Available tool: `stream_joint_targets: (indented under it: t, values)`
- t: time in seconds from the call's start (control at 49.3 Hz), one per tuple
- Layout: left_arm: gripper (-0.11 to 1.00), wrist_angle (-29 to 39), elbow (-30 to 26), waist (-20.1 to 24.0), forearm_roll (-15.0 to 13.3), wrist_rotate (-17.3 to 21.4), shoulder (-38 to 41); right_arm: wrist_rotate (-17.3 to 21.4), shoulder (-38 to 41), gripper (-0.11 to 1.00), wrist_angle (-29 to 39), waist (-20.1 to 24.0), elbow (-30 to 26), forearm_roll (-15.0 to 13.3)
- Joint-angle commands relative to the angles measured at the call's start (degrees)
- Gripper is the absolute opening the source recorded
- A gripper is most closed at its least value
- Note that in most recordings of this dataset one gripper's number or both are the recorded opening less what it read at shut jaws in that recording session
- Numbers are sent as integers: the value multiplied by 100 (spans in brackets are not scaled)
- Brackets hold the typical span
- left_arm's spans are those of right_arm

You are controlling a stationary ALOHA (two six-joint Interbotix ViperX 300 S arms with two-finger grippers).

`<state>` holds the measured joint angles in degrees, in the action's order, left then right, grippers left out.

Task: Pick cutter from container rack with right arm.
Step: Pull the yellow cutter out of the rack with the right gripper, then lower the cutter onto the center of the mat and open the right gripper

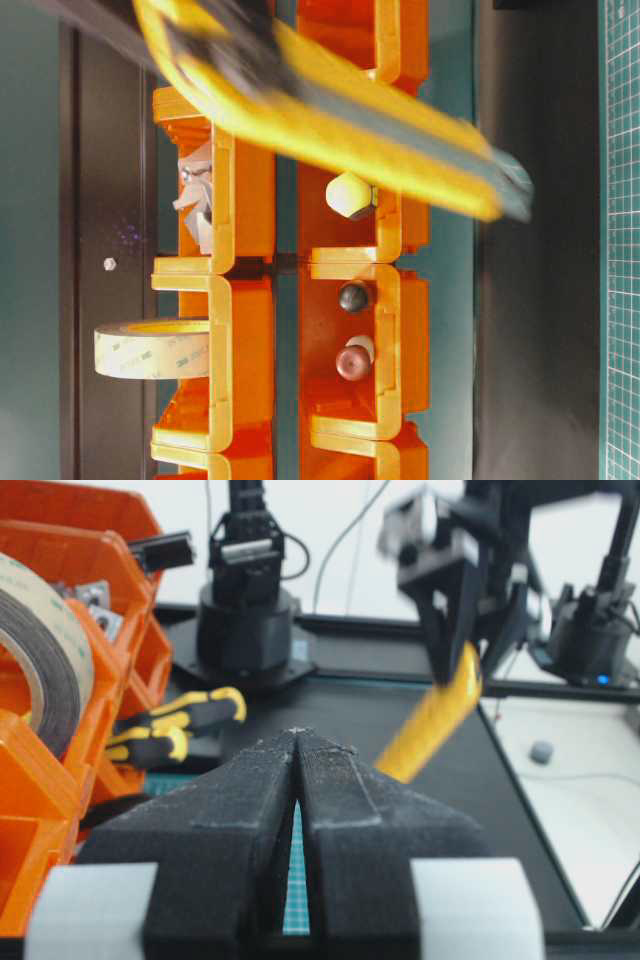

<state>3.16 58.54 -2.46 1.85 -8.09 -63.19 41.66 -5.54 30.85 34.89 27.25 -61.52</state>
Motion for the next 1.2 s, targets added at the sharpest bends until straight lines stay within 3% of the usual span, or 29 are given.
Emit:
stream_joint_targets:
  t: [0.0, 0.304, 0.629, 1.176]
  values:
    - [1, -53, -167, -26, 9, -105, 18, -62, 211, 27, -483, -299, -70, -272]
    - [1, -70, -167, -26, 9, -149, 9, -334, 967, 27, -1529, -1178, -141, -686]
    - [1, -35, -158, -26, 18, -132, 18, -325, 1248, 27, -1784, -1679, -97, -940]
    - [1, -35, -141, 9, 9, -141, 53, -237, 1345, 27, -1986, -1758, 167, -888]
